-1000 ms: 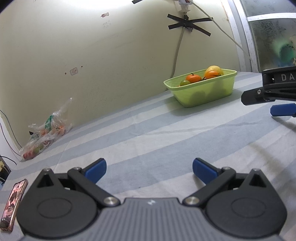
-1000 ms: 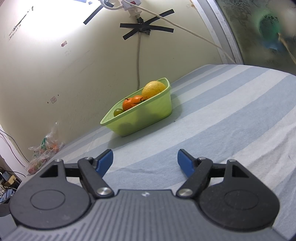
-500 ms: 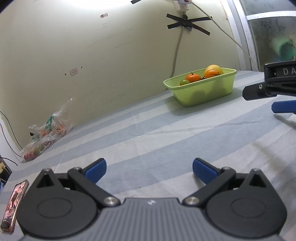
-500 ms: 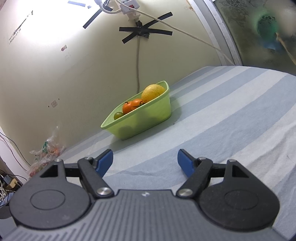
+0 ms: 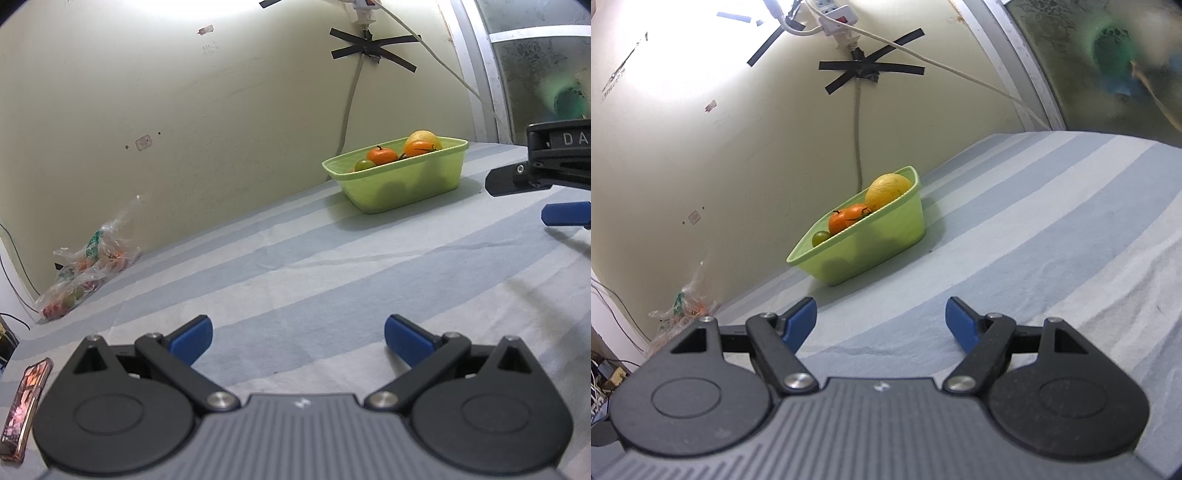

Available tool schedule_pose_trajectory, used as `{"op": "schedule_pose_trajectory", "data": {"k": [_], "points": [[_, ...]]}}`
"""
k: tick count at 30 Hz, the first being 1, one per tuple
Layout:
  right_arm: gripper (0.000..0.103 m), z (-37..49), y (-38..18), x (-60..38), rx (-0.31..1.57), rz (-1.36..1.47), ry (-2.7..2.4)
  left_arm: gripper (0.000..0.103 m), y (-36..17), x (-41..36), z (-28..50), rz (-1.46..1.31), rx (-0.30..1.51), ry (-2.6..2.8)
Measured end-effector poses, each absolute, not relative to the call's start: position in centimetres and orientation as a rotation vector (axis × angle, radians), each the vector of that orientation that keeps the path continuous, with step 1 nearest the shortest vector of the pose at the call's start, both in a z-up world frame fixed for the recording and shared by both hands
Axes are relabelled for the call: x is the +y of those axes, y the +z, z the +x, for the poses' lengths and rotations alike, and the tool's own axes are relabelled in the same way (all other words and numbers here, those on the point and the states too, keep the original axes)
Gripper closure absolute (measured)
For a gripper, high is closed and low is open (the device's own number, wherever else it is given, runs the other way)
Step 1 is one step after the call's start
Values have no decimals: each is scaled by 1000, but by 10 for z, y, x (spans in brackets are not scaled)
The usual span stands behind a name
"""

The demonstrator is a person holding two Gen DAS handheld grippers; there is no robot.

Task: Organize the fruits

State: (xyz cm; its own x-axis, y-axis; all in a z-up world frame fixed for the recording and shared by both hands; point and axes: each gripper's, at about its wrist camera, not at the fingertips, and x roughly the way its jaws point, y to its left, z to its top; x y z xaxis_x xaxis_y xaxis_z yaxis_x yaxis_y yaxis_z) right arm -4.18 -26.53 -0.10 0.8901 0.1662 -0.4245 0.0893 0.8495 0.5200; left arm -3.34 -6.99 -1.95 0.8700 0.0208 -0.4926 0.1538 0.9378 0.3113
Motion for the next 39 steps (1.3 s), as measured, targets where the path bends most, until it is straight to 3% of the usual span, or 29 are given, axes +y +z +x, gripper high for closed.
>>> {"op": "schedule_pose_trajectory", "data": {"k": [39], "points": [[23, -41, -2, -269, 472, 553, 74, 0, -22, -69, -31, 338, 520, -70]]}}
